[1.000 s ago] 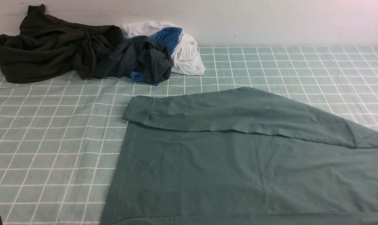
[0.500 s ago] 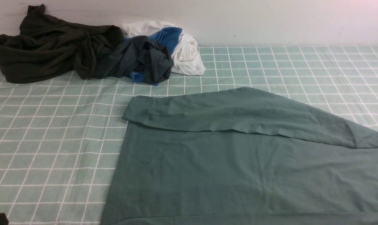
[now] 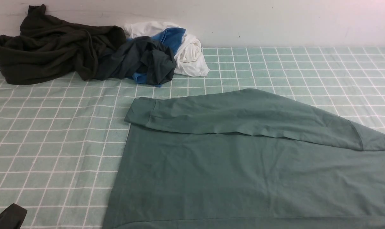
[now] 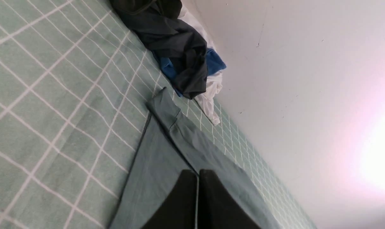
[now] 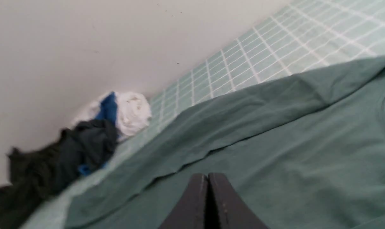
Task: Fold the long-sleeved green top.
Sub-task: Use the left arm to clamp the cuff closest to it
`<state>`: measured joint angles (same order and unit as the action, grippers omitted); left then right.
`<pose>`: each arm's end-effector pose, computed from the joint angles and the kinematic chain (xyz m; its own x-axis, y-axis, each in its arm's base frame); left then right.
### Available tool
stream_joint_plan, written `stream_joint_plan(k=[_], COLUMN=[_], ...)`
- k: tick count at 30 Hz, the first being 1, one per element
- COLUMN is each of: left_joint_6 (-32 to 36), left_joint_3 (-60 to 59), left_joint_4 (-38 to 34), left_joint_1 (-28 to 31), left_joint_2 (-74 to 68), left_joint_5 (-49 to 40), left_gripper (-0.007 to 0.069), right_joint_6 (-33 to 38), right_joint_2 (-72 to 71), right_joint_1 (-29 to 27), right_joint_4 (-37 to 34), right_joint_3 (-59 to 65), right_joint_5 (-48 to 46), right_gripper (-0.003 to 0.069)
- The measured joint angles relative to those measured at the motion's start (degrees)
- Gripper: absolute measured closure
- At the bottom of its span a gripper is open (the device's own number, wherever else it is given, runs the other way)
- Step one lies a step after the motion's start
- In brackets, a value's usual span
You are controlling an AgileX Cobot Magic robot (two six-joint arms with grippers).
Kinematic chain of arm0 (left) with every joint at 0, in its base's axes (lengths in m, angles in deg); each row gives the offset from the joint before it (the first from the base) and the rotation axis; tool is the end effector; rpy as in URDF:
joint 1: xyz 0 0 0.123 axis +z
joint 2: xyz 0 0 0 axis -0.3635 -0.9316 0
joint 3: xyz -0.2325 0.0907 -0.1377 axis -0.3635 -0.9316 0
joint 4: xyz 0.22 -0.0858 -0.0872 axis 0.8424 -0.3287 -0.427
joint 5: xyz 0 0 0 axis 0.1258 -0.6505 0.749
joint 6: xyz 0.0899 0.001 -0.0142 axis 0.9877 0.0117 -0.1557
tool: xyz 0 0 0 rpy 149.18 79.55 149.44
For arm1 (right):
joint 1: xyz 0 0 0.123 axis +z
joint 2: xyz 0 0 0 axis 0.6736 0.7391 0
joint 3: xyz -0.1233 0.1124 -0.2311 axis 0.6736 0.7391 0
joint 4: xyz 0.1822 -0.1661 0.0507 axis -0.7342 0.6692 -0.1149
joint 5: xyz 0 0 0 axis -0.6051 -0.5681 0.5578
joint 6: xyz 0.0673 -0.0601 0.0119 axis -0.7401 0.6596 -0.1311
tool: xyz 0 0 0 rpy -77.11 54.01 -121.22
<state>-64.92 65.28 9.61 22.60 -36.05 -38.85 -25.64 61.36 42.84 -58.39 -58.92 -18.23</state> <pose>0.0558 -0.0128 0.1905 -0.1543 -0.8214 -0.5491 0.0071 0.5548 -0.8319 0.0541 0.0114 0.1807 -0.2279 0.7341 -0.6396 0.0630 0.6667 0.7427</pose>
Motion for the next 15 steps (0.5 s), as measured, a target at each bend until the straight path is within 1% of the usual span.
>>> stream_joint_plan(k=[2,4,6,8,9,10,12,14,15], left_joint_6=[-0.2,-0.2,1.05,6.48,10.22,11.1,22.15,26.29,27.91], left_joint_3=[0.0,0.0,0.11,1.93,4.21,4.65,11.17,16.36,19.97], left_joint_4=[-0.45,-0.66,-0.54,1.14,2.61,2.83,6.37,10.01,13.2], left_joint_1=[0.0,0.0,0.0,0.0,0.0,0.0,0.0,0.0,0.0], left_joint_2=[0.0,0.0,0.0,0.0,0.0,0.0,-0.76,-4.04,-7.61], left_joint_5=[0.85,0.85,0.53,-2.25,-4.01,-4.38,-10.01,-14.73,-19.02], left_gripper=[0.0628,0.0628,0.0628,0.0628,0.0628,0.0628,0.0628,0.0628,0.0628], right_joint_6=[-0.66,-0.8,-0.28,0.68,1.38,1.66,4.67,7.84,10.49], right_joint_2=[0.0,0.0,0.0,0.0,0.0,0.0,0.0,0.0,0.0], right_joint_1=[0.0,0.0,0.0,0.0,0.0,0.0,0.0,0.0,0.0], right_joint_4=[-5.9,-10.31,-11.89,-12.43,-12.64,-12.71,-12.82,-12.96,-12.96], right_joint_3=[0.0,0.0,0.0,0.0,0.0,0.0,0.0,0.0,-0.05], right_joint_5=[0.21,0.46,0.65,1.04,1.26,1.27,2.05,2.52,2.52], right_gripper=[0.0673,0.0673,0.0673,0.0673,0.0673,0.0673,0.0673,0.0673,0.0673])
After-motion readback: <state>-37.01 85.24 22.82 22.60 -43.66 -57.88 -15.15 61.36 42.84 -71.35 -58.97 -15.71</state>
